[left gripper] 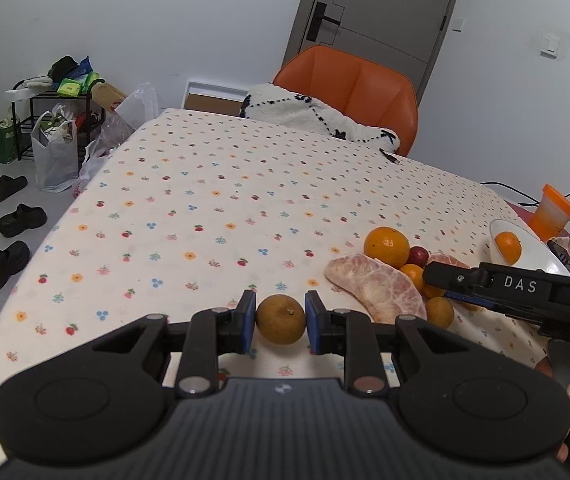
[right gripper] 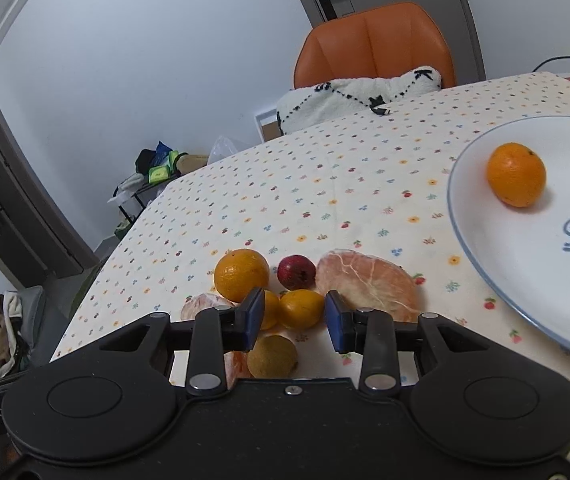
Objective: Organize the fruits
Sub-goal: 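Grasp the small brown round fruit with the left tool while the right tool grips a small tangerine, then carry the tangerine with the right tool onto the plate while the left tool drops the brown fruit there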
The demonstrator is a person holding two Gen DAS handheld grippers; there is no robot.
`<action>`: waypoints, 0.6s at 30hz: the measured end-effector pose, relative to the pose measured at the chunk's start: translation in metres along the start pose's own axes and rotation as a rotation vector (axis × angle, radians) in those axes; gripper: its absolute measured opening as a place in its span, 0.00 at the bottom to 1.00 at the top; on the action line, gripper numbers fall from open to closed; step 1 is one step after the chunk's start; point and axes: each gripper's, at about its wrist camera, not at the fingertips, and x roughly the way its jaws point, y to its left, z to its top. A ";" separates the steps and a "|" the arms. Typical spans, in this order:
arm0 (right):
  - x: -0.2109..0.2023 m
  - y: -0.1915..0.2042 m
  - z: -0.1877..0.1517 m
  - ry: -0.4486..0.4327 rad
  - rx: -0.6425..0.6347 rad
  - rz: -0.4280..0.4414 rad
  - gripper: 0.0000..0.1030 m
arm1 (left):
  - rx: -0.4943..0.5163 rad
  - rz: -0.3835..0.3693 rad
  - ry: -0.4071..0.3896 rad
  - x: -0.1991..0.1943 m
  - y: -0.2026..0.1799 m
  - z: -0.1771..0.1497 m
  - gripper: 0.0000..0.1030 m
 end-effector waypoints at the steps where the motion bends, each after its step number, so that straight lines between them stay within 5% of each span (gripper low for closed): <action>1: 0.000 0.000 0.000 0.001 -0.007 0.002 0.32 | 0.002 0.001 -0.002 0.000 0.000 0.001 0.24; 3: 0.000 0.001 0.001 0.002 -0.018 -0.013 0.22 | 0.004 0.003 -0.005 -0.001 -0.001 0.002 0.24; 18: -0.046 -0.013 0.008 -0.074 0.003 0.063 0.21 | 0.053 -0.012 -0.034 -0.005 -0.033 0.012 0.24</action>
